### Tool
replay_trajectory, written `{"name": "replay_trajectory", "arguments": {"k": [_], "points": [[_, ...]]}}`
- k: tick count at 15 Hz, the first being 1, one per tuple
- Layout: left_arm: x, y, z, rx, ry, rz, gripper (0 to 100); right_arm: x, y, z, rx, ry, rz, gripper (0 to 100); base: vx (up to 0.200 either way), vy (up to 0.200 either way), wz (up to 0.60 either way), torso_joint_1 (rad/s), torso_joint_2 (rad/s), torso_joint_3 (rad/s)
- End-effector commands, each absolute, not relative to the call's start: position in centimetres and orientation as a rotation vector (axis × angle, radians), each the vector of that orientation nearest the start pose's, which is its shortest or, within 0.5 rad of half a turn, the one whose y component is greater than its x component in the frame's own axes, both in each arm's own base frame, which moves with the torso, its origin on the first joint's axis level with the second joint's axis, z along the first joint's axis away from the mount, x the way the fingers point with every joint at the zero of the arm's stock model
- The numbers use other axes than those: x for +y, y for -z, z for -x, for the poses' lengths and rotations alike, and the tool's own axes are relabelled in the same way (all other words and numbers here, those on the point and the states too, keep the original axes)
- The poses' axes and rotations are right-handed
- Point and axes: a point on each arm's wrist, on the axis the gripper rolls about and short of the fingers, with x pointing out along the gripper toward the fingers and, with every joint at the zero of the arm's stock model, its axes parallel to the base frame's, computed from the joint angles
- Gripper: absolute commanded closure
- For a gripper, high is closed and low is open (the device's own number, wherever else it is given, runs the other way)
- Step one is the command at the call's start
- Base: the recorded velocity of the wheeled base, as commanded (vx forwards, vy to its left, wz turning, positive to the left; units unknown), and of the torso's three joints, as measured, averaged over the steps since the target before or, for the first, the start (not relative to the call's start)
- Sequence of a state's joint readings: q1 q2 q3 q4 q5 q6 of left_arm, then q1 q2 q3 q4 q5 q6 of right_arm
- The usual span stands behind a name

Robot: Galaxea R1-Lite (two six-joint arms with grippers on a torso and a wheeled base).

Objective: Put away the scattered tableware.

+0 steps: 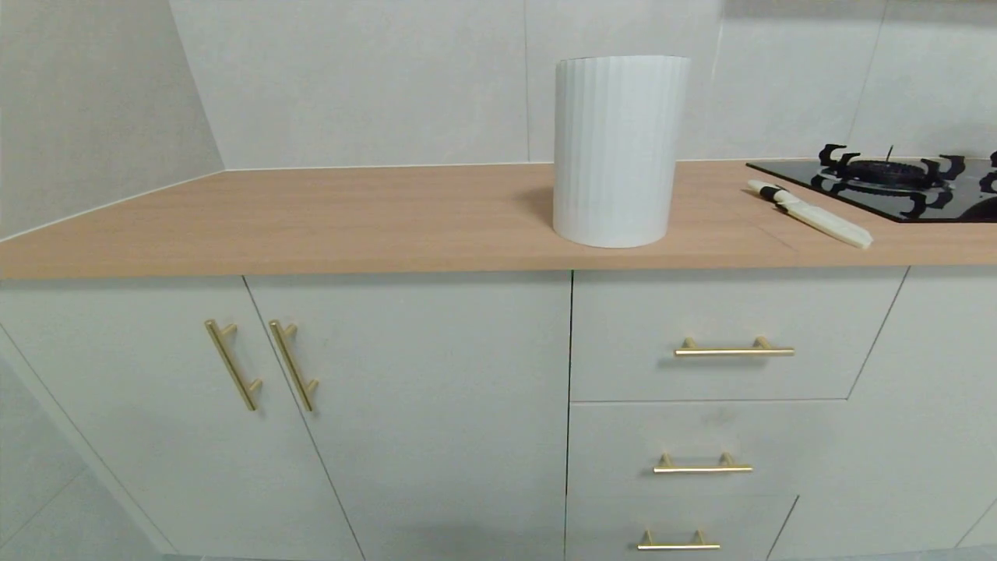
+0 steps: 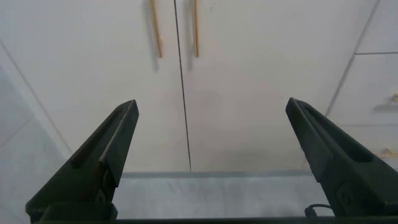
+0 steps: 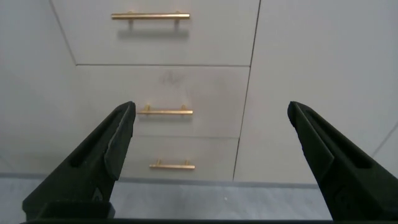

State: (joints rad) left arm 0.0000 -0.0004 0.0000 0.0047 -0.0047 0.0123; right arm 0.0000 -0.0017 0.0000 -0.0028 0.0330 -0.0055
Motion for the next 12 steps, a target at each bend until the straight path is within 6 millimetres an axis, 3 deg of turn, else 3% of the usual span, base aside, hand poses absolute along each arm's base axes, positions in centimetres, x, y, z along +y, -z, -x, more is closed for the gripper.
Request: {"name": "replay_trajectory", "arguments": {"k": [1, 3, 12], "points": [[-0.01, -7.50, 2.28, 0.005, 0.006, -0.012, 0, 0.08, -7.58, 2.28, -0.003, -0.034, 0.006, 0, 0.200, 0.000, 0.00, 0.007, 0.01, 0.002], [-0.01, -7.50, 2.28, 0.005, 0.006, -0.012, 0, 0.08, -7.58, 2.28, -0.003, -0.034, 0.006, 0, 0.200, 0.000, 0.00, 0.005, 0.00, -0.002], [-0.01, -7.50, 2.28, 0.005, 0.005, -0.011, 0, 0.07, -7.58, 2.28, -0.003, -0.035, 0.006, 0, 0.000, 0.000, 0.00, 0.000, 0.00, 0.000]]}}
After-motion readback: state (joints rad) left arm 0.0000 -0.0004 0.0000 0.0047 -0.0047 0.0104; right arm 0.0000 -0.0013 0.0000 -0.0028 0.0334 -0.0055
